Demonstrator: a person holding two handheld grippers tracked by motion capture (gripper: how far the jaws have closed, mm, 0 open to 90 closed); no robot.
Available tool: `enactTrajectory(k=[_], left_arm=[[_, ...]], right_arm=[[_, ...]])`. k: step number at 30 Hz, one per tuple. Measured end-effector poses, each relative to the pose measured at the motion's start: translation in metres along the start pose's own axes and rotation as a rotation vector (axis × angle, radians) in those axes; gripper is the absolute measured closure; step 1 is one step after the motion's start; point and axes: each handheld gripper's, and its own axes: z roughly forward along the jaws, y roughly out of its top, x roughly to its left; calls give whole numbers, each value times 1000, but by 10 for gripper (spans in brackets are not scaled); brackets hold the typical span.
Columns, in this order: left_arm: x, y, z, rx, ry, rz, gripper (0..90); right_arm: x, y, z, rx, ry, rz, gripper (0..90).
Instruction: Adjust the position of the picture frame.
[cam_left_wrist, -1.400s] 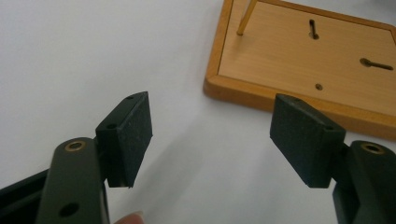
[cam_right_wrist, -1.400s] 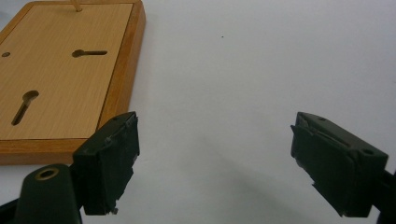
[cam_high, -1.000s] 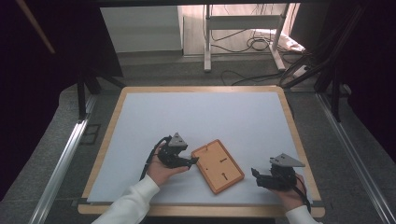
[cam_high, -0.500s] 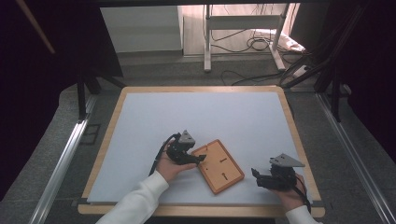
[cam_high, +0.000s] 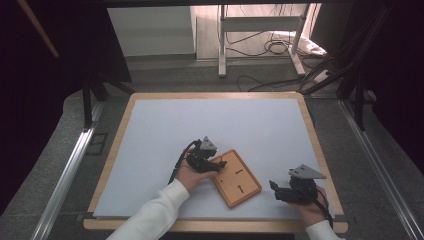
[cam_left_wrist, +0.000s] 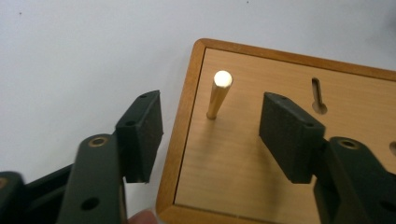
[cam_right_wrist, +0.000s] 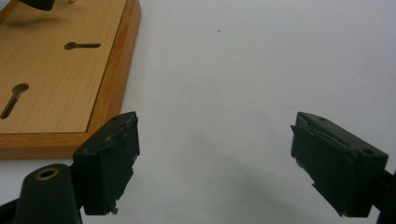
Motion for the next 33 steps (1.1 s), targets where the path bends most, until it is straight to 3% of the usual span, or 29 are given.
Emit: enactTrajectory(k=[18, 23, 33], left_arm=[[-1, 2, 7, -21, 22, 6, 665], [-2, 2, 8, -43, 9, 3, 836], [0, 2, 7, -50, -10, -42, 843]], right_arm=[[0, -1, 1, 6, 0, -3, 155], [0, -1, 2, 10, 1, -5, 155], [0, -1, 1, 8, -2, -3, 155]])
